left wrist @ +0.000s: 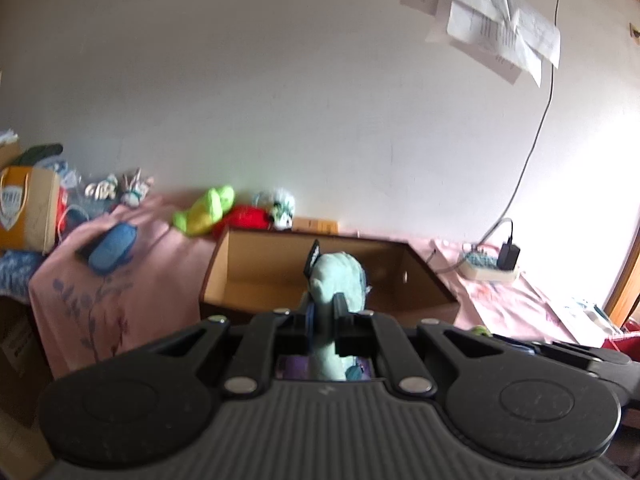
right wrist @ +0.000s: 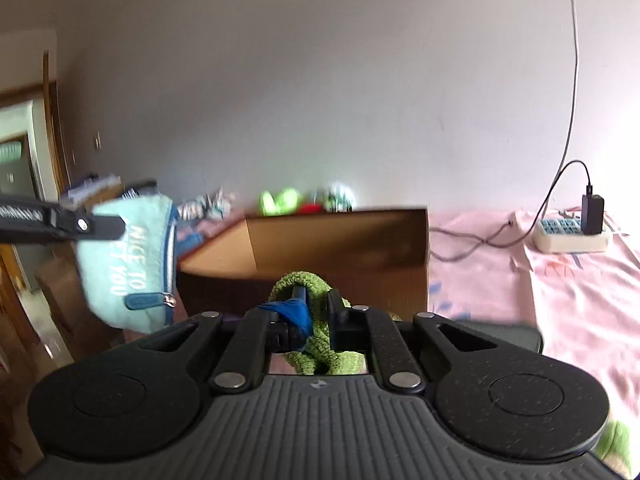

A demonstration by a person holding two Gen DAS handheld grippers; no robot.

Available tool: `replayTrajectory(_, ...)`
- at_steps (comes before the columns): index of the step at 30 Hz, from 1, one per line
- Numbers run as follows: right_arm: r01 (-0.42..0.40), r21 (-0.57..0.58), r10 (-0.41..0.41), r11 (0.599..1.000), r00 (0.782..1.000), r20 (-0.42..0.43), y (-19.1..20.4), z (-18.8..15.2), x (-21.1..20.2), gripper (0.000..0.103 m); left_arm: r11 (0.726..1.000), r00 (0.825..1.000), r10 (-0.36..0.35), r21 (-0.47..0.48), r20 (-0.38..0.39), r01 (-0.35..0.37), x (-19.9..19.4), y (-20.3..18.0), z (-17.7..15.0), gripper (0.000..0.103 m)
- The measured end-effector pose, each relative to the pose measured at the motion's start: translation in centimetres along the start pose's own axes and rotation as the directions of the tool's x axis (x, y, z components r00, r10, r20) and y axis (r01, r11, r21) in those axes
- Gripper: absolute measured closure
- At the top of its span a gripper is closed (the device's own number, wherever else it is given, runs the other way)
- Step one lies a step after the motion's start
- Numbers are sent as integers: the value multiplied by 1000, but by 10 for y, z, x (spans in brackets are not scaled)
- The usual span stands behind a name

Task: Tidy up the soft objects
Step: 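Lift the pouch with the left tool while the right tool carries the sock over the box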

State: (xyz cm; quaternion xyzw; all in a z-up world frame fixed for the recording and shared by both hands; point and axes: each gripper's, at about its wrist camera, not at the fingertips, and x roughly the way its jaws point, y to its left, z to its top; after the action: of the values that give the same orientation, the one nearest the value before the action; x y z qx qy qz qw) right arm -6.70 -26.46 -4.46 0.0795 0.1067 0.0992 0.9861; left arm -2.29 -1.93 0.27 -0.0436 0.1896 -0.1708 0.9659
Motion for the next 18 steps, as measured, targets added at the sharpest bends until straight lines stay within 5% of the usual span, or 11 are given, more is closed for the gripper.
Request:
replayTrajectory(10,-89,245,100,966,994,-33,-32,86,59,103,999,999,0,36,36,-1,70,8,56,98)
replayTrajectory(18,-14,270,53,963,989,-140,-34,104,139,103,998,997,51,38,-52,-49,148,29,60,98)
